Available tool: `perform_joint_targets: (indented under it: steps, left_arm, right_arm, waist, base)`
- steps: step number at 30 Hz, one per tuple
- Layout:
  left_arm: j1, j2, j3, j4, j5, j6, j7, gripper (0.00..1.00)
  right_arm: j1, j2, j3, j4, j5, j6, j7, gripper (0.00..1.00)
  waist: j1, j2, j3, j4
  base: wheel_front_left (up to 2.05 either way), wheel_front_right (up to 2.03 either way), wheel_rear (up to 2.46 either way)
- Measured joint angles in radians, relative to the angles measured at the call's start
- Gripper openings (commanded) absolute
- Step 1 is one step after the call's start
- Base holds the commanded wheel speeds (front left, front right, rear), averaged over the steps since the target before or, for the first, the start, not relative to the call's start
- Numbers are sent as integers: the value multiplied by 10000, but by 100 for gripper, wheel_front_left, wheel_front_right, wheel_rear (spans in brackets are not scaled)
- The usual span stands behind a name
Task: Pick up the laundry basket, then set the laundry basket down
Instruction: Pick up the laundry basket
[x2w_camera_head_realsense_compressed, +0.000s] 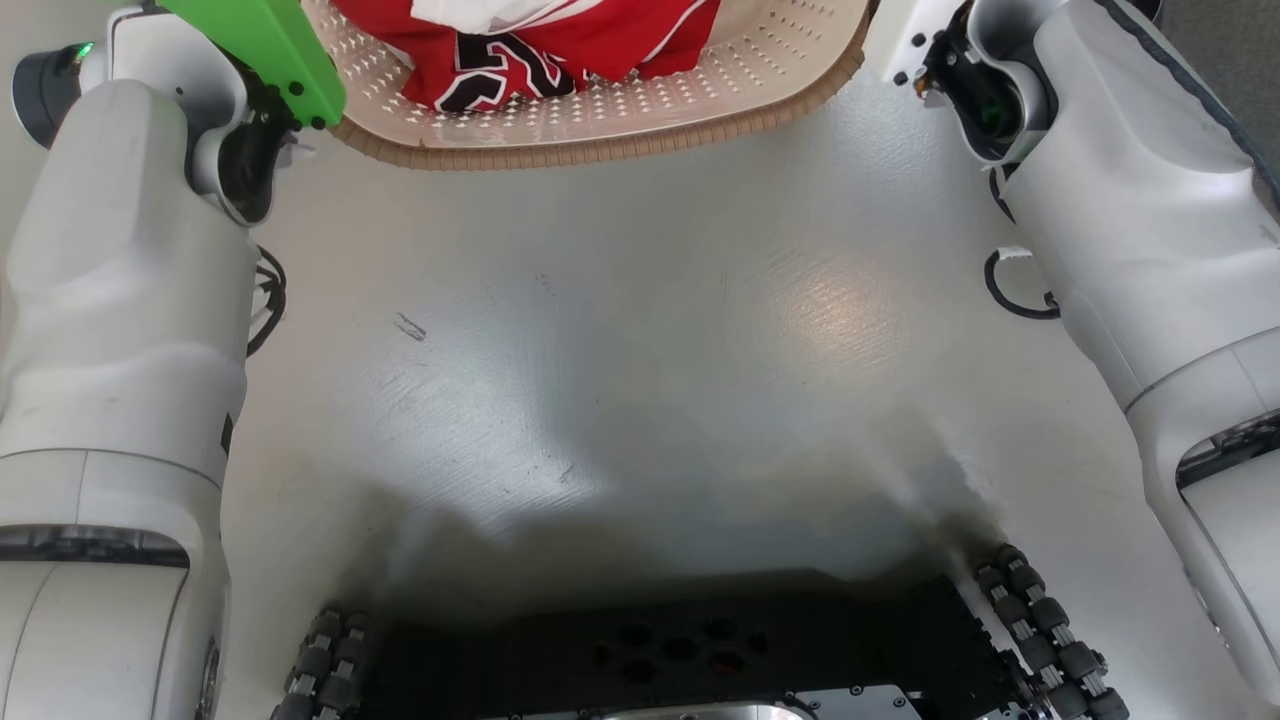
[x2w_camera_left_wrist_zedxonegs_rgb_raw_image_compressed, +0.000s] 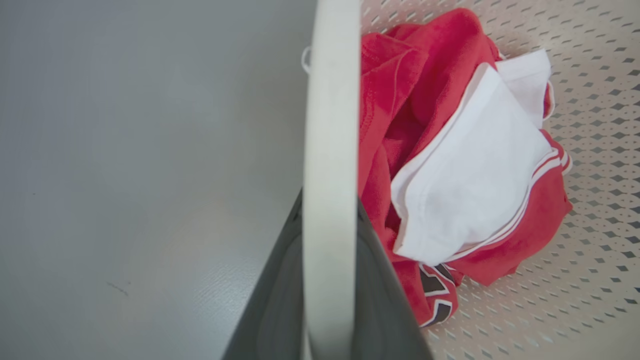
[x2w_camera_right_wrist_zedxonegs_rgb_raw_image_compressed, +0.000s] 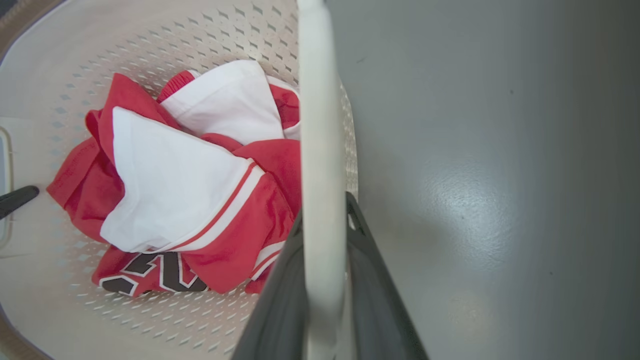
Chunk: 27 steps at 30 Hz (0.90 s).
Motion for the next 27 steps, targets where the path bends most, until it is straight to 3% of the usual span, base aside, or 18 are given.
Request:
perform_joint_targets:
  steps: [13, 27]
  left_arm:
    - [175, 10, -545, 533, -12, -2, -272, 0]
    - [1117, -44, -943, 1049, -370, -2, -449, 0]
  right_arm:
    - [166, 27, 656, 389, 268, 4, -385, 0]
    - [1158, 90, 1197, 782, 1043, 167, -336, 0]
  waist:
    - [0, 0, -673, -82]
    - [0, 0, -2264, -249]
  base:
    - [0, 0, 0]
    - [0, 0, 0]
